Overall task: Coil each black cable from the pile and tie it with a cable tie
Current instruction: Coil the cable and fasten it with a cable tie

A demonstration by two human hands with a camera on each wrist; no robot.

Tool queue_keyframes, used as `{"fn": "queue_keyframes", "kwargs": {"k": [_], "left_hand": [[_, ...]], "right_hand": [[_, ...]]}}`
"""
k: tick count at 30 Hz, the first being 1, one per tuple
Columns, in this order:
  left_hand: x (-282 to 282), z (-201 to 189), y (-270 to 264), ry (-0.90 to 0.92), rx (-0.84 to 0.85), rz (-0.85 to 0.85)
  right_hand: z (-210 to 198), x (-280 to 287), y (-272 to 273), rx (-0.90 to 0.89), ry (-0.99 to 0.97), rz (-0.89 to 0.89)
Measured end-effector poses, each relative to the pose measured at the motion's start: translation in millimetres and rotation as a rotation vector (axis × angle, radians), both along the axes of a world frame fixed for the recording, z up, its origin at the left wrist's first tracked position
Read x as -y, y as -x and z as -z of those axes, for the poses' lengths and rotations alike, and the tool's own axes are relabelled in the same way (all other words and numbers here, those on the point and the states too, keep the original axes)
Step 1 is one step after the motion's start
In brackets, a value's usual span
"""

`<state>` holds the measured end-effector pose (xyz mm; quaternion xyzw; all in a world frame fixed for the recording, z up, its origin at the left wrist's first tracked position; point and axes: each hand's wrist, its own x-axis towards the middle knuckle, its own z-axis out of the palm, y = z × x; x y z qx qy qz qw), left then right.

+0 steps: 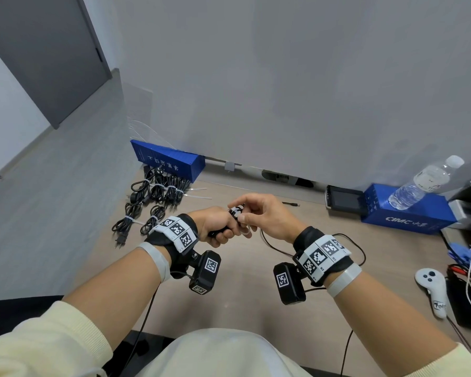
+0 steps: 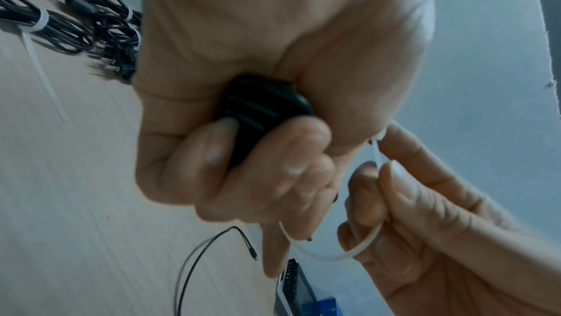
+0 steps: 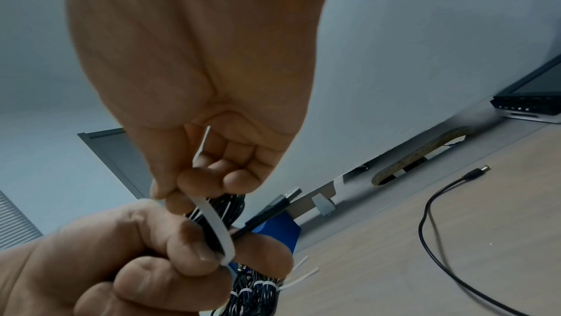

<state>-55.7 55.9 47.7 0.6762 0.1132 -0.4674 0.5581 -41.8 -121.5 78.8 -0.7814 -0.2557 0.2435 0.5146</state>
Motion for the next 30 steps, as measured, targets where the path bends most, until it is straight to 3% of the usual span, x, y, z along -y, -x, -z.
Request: {"fn": "queue_keyframes", "kwargs": {"k": [22, 30], "left_hand": [[6.0, 2.0, 1.4, -0.037, 0.003, -0.008], [7.8, 4.3, 1.2, -0.098, 0.089, -0.159]], "right_hand": [[6.5, 0.5, -4.2, 0.002, 0.033, 0.036], [9.7, -2.4, 1.8, 0.041, -0.018, 0.04]]}}
